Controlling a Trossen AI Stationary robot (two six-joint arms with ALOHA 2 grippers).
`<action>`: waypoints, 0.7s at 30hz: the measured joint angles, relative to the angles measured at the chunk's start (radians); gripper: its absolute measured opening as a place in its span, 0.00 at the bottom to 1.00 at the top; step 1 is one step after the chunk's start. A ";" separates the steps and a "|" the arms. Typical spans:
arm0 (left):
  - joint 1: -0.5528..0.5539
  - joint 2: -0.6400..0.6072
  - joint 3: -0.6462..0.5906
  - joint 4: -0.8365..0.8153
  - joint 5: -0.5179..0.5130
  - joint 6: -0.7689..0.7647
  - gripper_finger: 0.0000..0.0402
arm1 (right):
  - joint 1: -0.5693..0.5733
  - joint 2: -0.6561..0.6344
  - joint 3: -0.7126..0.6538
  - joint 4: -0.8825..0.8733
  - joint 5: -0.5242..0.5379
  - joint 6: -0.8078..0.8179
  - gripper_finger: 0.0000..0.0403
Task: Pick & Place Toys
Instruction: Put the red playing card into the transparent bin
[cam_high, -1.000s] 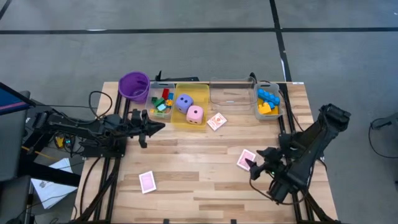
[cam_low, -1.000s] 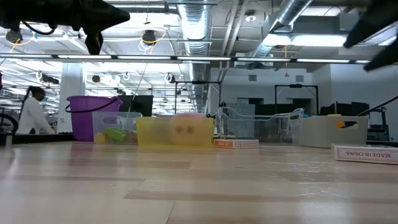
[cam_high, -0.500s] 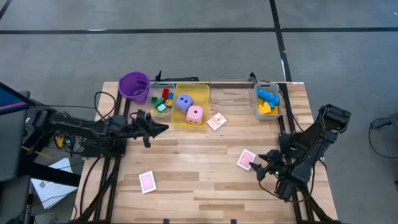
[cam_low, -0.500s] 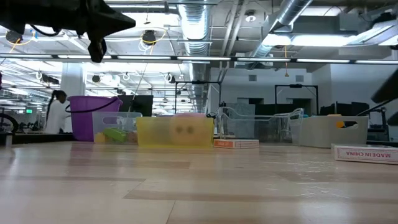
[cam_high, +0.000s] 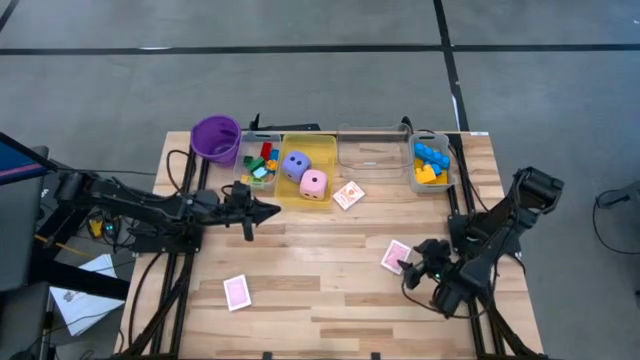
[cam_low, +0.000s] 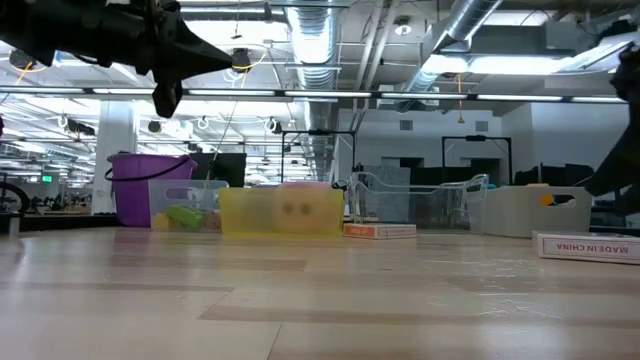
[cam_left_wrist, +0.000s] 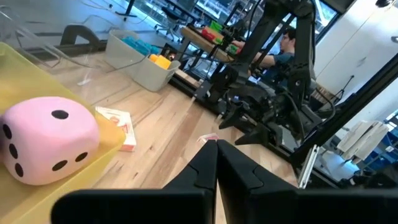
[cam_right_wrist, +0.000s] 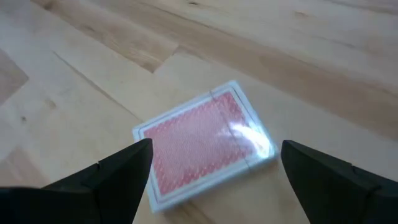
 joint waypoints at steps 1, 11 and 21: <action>0.000 0.005 0.000 0.000 0.000 0.000 0.00 | -0.011 0.000 0.000 0.010 0.000 -0.030 0.86; 0.000 0.016 0.000 0.000 0.000 0.000 0.00 | -0.092 0.000 0.000 0.084 -0.048 -0.226 0.86; 0.000 0.016 0.000 -0.001 0.000 0.000 0.00 | -0.133 0.000 -0.050 0.134 -0.126 -0.193 0.86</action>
